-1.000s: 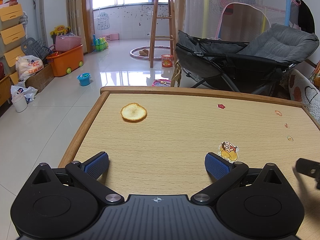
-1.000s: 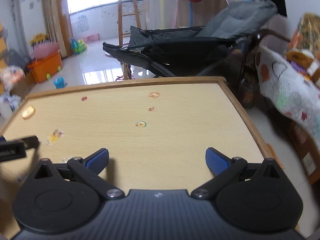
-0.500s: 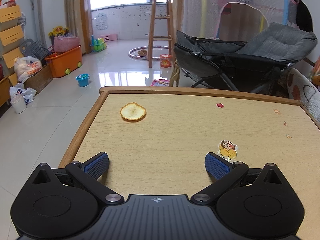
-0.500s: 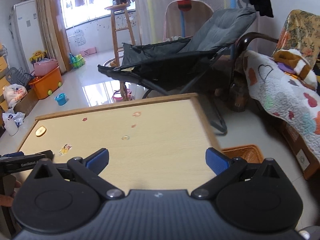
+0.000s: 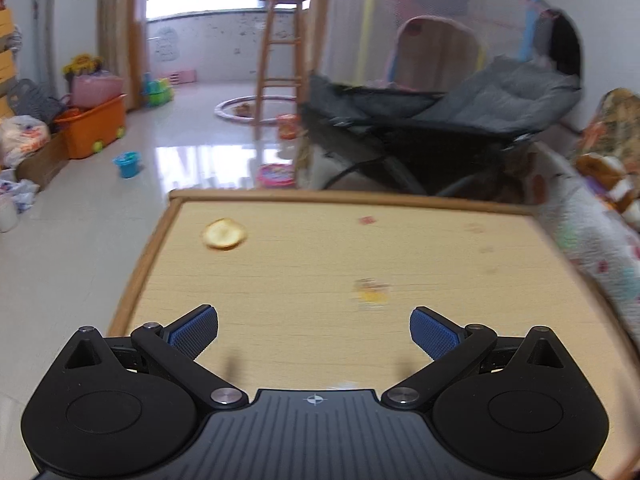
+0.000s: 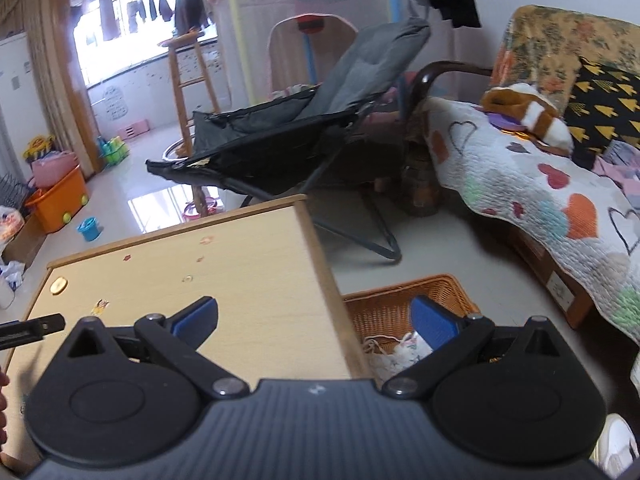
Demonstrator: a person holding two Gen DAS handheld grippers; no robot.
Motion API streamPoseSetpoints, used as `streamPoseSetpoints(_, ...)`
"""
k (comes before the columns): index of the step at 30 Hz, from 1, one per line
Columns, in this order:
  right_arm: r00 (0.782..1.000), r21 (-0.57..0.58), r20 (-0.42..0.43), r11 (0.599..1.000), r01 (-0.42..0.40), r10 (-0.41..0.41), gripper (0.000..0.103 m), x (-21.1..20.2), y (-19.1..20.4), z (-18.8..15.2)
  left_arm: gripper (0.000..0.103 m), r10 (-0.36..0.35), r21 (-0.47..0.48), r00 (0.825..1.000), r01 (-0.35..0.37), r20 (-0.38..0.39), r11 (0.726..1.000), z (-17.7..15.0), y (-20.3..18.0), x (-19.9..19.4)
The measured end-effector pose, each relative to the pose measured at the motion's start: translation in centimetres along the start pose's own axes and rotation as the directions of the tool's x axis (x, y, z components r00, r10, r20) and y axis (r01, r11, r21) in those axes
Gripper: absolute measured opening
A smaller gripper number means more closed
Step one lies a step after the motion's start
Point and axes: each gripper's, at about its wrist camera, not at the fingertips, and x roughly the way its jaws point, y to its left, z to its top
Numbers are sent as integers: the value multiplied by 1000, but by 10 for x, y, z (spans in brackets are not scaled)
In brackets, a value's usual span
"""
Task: Fold clothes
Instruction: 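Swing the right gripper toward the orange wicker basket with floral cloth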
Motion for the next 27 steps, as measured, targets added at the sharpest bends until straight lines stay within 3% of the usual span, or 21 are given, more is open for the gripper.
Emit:
streamPoseSetpoints(5, 1000, 63, 17, 998, 12, -13, 103, -18, -21, -9, 103, -82, 9, 997, 82, 11, 997, 2, -30, -39)
streamPoseSetpoints(15, 998, 198, -5, 978, 64, -64, 103, -41, -68, -25, 103, -268, 68, 963, 269, -27, 961, -31, -93, -95)
streamPoseSetpoints(18, 996, 215, -28, 973, 83, -79, 102, -45, -74, -24, 103, -297, 106, 954, 300, -41, 948, -37, -111, -101)
streamPoseSetpoints(27, 989, 199, -79, 971, 135, -121, 102, -51, -86, -20, 103, -304, 139, 950, 311, -69, 940, -27, -152, -99)
